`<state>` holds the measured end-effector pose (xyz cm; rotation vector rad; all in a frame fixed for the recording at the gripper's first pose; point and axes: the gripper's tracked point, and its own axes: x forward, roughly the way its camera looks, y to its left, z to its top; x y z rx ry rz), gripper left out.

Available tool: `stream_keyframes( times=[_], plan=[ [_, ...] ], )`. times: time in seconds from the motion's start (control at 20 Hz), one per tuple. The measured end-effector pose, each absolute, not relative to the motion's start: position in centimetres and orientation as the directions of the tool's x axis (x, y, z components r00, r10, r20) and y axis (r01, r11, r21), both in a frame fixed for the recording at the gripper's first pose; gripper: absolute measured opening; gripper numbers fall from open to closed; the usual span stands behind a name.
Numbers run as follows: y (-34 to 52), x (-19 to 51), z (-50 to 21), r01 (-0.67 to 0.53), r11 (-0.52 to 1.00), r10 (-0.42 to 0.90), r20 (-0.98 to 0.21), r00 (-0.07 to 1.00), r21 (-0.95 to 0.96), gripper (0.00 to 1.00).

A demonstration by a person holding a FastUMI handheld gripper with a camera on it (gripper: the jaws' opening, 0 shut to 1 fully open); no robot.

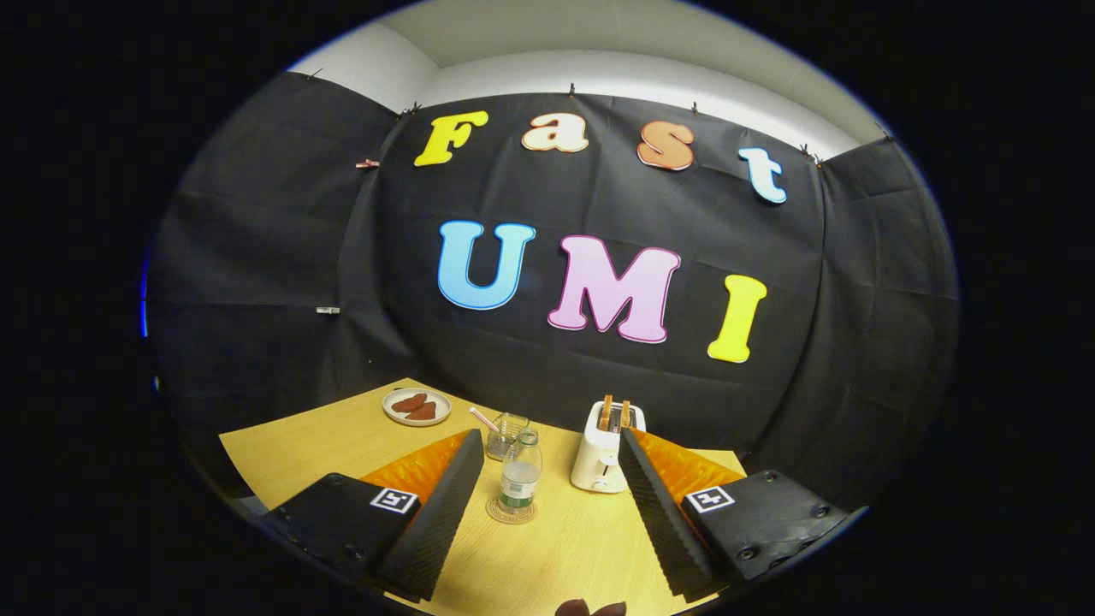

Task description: Take the bottle from table, then pour the juice into the cup, finally place the bottle on the coaster

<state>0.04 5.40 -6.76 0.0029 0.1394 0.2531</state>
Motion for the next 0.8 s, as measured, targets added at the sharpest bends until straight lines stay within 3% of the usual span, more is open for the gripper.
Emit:
stream_keyframes(
  times=[0.8],
  plan=[
    [0.5, -2.9, -5.8, -0.241, 0.97, 0.238, -0.116, 0.964, -0.009, 0.97]
  ],
)
